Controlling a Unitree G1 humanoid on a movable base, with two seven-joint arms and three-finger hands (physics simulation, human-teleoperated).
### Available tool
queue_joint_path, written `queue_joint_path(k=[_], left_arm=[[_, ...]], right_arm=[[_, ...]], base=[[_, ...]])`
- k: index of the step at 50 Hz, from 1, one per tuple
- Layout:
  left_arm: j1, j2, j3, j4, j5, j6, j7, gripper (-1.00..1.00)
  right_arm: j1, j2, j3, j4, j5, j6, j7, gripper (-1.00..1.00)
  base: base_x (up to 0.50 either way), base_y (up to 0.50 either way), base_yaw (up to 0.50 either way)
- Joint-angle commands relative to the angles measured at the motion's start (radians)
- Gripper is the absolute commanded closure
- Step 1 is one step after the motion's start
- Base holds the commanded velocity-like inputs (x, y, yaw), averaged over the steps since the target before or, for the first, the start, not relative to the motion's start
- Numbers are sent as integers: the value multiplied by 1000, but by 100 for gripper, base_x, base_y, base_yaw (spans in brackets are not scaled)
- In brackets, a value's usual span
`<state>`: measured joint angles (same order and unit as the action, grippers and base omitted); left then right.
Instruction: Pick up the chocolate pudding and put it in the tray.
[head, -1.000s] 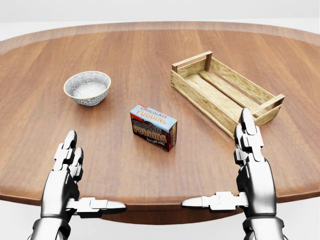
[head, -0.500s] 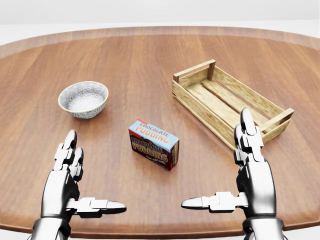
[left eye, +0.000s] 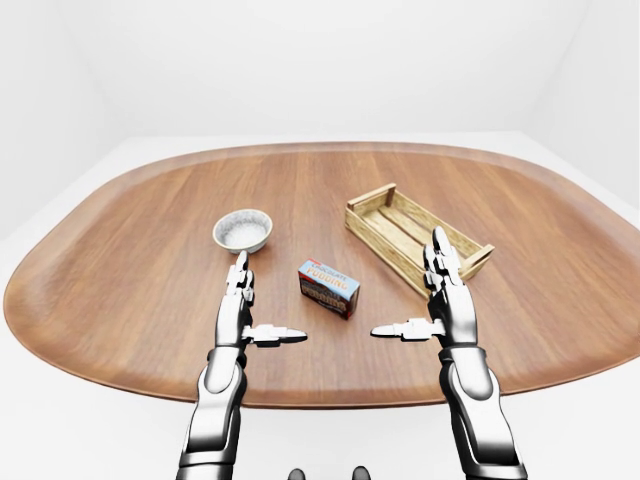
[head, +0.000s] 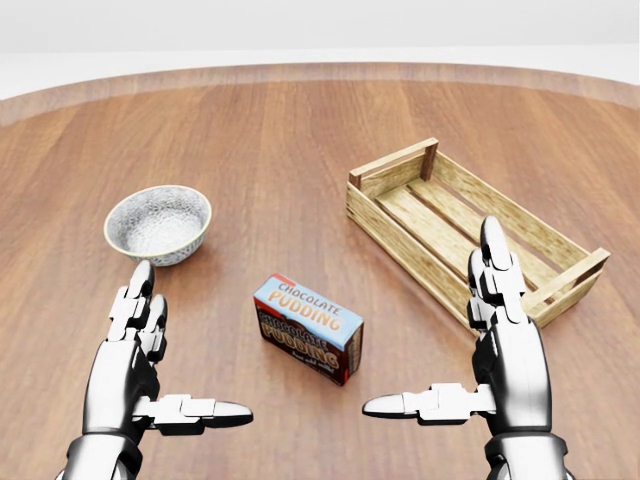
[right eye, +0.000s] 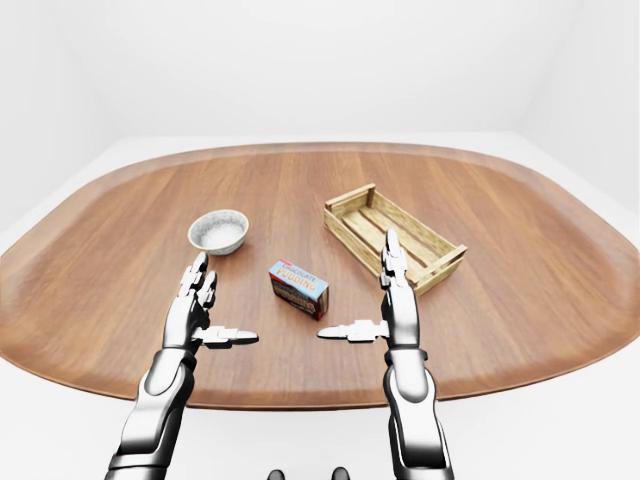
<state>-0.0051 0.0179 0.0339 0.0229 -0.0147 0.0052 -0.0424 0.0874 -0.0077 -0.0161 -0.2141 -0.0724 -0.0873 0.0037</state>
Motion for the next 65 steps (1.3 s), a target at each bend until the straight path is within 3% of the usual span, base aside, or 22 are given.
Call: queue_joint_path(k=[1,19,27,57,65], left_arm=[[-1,0,0,2,-1,0,0,-100],[1,0,1,0,-3,0,-1,-100],[3,-1,0,-12,-3,12,1,-100],[-3,0,0,1,-4,4,-1,-100],[1,0,4,-10,-19,-9,-8,-100]], right_arm=[[1,0,0,-3,0,0,0,-100],[2,0,2,-3,-1,0,4,-100],[0,0,0,-2,1,0,3,-100],[-4,0,1,21,11,0,10,-100],[0,0,4,13,5,0,8,-100]], base=[[22,0,0],[22,0,0],[22,0,0],[16,0,0],[0,0,0]])
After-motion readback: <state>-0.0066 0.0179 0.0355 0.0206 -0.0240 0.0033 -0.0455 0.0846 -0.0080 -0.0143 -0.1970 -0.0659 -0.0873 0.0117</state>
